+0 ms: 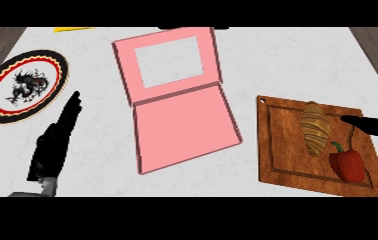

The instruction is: Pick the croissant from the cutting board and place it in the cardboard box

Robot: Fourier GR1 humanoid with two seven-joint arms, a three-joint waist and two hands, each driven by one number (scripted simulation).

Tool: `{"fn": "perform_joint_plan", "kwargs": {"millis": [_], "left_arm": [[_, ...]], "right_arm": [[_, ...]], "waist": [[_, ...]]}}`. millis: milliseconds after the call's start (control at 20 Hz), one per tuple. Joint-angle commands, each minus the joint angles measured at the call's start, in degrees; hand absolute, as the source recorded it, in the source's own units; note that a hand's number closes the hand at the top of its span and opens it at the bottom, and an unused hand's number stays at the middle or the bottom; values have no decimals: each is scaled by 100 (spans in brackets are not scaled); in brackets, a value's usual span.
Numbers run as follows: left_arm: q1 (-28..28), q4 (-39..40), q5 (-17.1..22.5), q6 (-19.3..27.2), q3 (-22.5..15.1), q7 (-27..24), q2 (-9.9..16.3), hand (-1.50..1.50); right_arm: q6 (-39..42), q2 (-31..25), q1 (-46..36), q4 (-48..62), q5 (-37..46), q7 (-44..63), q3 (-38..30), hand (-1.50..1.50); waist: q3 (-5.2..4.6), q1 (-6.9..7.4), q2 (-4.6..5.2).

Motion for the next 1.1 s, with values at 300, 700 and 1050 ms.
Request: {"fn": "perform_joint_plan", "kwargs": {"millis": [300,700,1050], "left_arm": [[0,135,-173,118,-43,-87,-177,0],[-114,218,115,-490,515,-81,77,0],[-400,363,-331,-450,445,94,-323,0]], "right_arm": [[2637,-1528,-100,-764,-14,2428,1089,-150],[3015,-836,-478,-1541,136,4128,1460,-150],[2999,-148,-358,-1385,969,4350,1509,-150]], "waist": [[-4,51,-1],[12,29,5],[15,1,8]]}}
